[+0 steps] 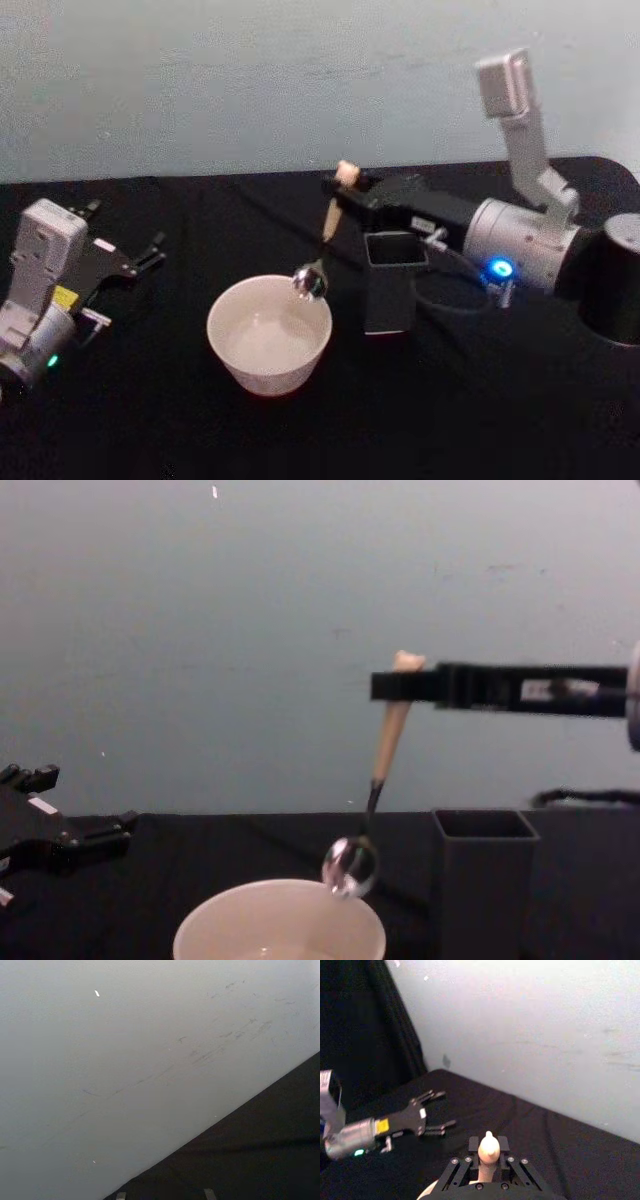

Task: Pick up the stirring spoon with one hand, stir inside the cup, then place it back in its original position.

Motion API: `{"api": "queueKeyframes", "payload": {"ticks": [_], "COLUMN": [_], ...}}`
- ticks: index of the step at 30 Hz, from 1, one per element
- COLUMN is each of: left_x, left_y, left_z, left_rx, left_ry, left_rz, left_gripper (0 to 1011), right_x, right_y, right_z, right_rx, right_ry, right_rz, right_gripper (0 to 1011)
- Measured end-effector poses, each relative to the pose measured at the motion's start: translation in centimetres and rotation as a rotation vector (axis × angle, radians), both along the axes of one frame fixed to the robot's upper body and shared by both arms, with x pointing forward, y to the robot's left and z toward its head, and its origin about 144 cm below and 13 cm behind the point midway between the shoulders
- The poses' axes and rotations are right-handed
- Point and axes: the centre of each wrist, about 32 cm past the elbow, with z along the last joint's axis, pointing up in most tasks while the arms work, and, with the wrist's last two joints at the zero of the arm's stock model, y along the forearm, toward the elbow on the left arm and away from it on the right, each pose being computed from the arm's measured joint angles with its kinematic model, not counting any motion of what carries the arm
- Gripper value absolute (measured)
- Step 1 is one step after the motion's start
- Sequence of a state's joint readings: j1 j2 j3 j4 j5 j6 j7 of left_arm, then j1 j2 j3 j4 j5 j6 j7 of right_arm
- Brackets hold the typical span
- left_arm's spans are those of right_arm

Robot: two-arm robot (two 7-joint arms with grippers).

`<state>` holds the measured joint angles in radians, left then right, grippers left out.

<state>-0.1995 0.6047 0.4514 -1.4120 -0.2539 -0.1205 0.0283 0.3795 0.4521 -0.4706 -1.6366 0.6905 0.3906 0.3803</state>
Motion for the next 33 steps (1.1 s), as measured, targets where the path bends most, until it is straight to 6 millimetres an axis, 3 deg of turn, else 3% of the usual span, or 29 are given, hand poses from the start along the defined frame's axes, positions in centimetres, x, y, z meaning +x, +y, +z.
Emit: {"api": "queueKeyframes", "payload": {"ticks": [17,33], "left_x": [0.0,0.0], "left_y": [0.0,0.0], "left_z": [0.0,0.0], "left_rx": [0.0,0.0], "left_ry": [0.0,0.0], "left_rz": [0.0,0.0], "left_gripper": [1001,1001], "right_x": [-0.3,-1.5], "right_y": [-4.0,-7.1], "right_z": [2.7,2.7], "right_rx": [0.104,0.094], "right_ry": [-0.004,-0.045], "right_rz": [-0.119,-0.159], "right_gripper": [223,223]}}
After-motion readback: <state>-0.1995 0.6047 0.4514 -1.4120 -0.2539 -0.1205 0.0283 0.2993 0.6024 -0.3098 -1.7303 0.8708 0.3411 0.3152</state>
